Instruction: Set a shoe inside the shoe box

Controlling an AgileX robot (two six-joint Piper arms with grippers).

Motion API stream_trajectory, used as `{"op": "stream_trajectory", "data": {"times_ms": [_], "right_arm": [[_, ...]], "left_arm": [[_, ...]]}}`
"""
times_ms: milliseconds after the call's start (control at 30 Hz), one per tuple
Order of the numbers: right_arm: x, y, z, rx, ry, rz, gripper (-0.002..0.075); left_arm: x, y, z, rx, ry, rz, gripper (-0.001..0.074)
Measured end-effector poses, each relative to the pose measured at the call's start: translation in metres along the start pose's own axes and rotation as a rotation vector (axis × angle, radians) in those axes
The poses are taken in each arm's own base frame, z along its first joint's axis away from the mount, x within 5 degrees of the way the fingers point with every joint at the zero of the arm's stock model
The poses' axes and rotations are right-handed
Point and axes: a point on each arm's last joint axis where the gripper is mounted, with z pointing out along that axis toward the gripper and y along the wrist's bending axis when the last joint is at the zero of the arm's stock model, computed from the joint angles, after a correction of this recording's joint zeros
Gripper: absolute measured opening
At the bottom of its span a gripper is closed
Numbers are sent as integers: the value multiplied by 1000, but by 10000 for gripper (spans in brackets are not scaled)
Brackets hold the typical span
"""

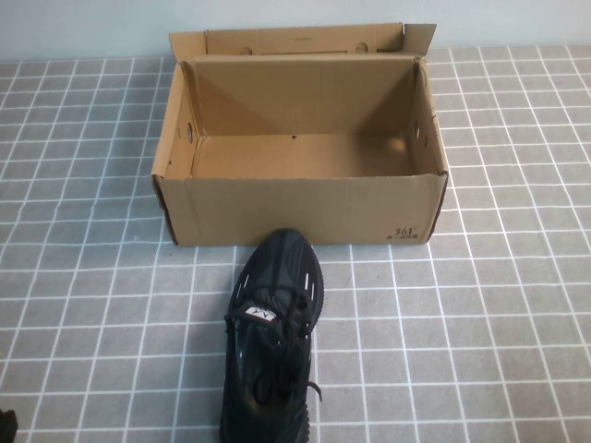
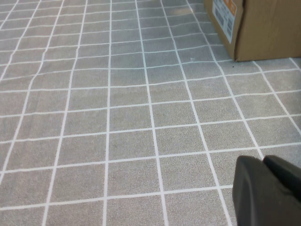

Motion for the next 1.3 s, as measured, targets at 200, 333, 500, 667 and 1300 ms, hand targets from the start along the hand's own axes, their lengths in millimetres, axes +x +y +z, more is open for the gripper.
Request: {"op": "stream_trajectory", "data": {"times_ms": [200, 333, 500, 667, 1300], "right_arm": [[5, 9, -1, -46, 111, 145, -16], [-12, 43, -2, -104, 285, 105, -16], [-36, 80, 13, -94, 582, -71, -16], [-60, 106, 44, -108, 772, -198, -16], [-42, 175, 170, -301, 1196, -485, -16]], "left_arm": [[0, 0, 0, 0, 0, 0, -1], [0, 0, 0, 0, 0, 0, -1], [0, 0, 0, 0, 0, 0, -1], [0, 0, 0, 0, 0, 0, -1], [0, 0, 0, 0, 0, 0, -1]]}}
